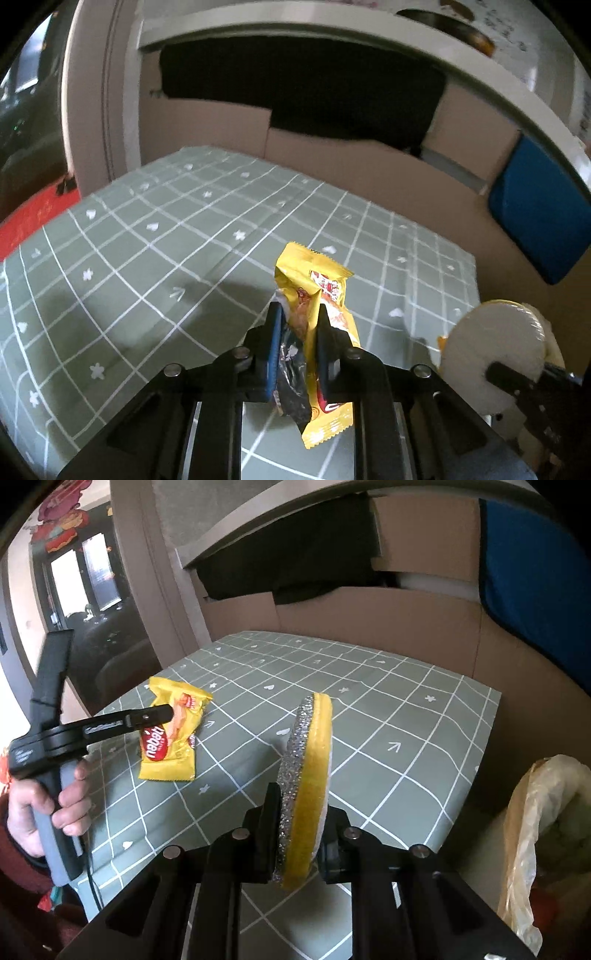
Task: Collect trash
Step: 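Carry the yellow wrapper and scrubber pad to the bin and open both grippers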
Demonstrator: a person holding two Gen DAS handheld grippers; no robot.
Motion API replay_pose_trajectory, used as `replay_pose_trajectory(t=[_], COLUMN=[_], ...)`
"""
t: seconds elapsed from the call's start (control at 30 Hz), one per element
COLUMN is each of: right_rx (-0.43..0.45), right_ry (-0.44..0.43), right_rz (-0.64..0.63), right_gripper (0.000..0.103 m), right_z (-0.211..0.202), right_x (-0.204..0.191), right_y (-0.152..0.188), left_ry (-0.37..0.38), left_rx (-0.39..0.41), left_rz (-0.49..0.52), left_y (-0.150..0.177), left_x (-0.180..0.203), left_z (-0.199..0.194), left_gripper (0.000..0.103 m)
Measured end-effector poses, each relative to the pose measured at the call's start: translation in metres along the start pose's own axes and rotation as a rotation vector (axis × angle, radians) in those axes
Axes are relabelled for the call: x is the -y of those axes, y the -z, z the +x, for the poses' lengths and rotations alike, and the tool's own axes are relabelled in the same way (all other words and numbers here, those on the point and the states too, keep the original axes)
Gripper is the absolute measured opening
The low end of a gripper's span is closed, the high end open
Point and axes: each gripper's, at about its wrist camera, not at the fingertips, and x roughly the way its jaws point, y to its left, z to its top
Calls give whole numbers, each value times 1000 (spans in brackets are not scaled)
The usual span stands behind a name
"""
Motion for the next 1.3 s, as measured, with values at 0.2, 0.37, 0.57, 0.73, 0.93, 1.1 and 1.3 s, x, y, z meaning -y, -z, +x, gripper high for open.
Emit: replay_pose_trajectory(t=[0.2, 0.37, 0.57, 0.73, 0.93, 1.1, 1.3], right_rx=[45, 102, 192, 291, 370, 420, 428], right_ry=[21, 54, 123, 199, 299, 386, 461], right_rz=[-14, -45, -91, -95, -46, 23, 87], right_gripper=[14, 14, 14, 14, 14, 14, 14], right_z=[-21, -50, -91, -142, -197, -238, -256], right_x=[-7, -14, -17, -7, 22, 55, 91], right_y=[-7, -13, -25, -31, -23, -6, 13], left_ry=[16, 46, 100, 181, 302, 383, 468], left_rx=[92, 154, 229, 279, 307, 290, 226], left_rz=[53, 87, 143, 200, 286, 345, 375], left_y=[-6, -11, -19, -23, -19, -5, 15], left_x=[20, 40, 70, 112, 180, 234, 283], left_z=[-35, -63, -99, -124, -137, -131, -103], left_gripper=[17, 17, 17, 17, 17, 17, 17])
